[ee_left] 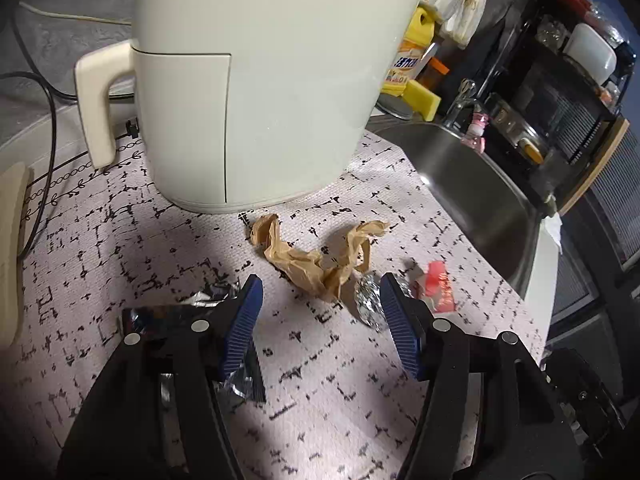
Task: Collect trash
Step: 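Close the left tool on the brown crumpled paper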
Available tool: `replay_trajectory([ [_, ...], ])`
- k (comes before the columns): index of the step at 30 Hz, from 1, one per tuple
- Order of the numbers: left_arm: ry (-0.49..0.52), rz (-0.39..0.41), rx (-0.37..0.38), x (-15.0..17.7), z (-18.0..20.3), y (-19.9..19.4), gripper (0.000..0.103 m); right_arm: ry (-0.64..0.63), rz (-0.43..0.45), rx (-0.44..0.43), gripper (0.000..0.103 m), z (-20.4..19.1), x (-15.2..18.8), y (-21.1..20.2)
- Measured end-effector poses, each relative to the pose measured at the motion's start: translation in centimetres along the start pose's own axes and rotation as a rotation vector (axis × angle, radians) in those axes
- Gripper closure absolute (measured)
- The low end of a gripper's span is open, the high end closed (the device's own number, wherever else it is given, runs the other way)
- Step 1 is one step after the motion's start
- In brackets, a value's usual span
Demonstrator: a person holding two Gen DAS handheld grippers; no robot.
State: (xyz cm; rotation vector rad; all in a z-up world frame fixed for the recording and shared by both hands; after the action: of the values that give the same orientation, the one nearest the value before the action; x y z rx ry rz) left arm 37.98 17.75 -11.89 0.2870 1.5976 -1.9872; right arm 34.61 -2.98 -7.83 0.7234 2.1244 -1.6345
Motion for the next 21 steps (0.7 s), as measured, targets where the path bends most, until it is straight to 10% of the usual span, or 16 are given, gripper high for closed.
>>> replay_trajectory([
  [13, -0.043, -0.069, -0.04, -0.9, -0.1, 4.9, 0.037, -0.054, -0.068, -0.041, 0.031, -1.2, -2.0, 4.5],
  [17, -0.05, -0.064, -0.041, -0.9, -0.3, 4.9, 0.076, -0.068, -0.086, -0.054, 0.03, -1.7, -2.2, 5.5],
  [21, -0.059, -0.007, -0.059, -1.1, -0.9, 3.5, 0.081, -0.085, -0.098, -0.069, 0.025, -2.4, -2.2, 6.5],
])
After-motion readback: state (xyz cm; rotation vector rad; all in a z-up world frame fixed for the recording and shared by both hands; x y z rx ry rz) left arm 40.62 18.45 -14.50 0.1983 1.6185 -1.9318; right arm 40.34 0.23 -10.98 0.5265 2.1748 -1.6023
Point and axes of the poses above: each gripper's, at about its wrist camera, not at the fingertips, and y roughly the way its jaws point, z to its right, x to its underside, the point moved 4 cm from there along y, roughly the way its jaws point, and after that the axes turned 7 degrees about -z, right-handed, at the moved point
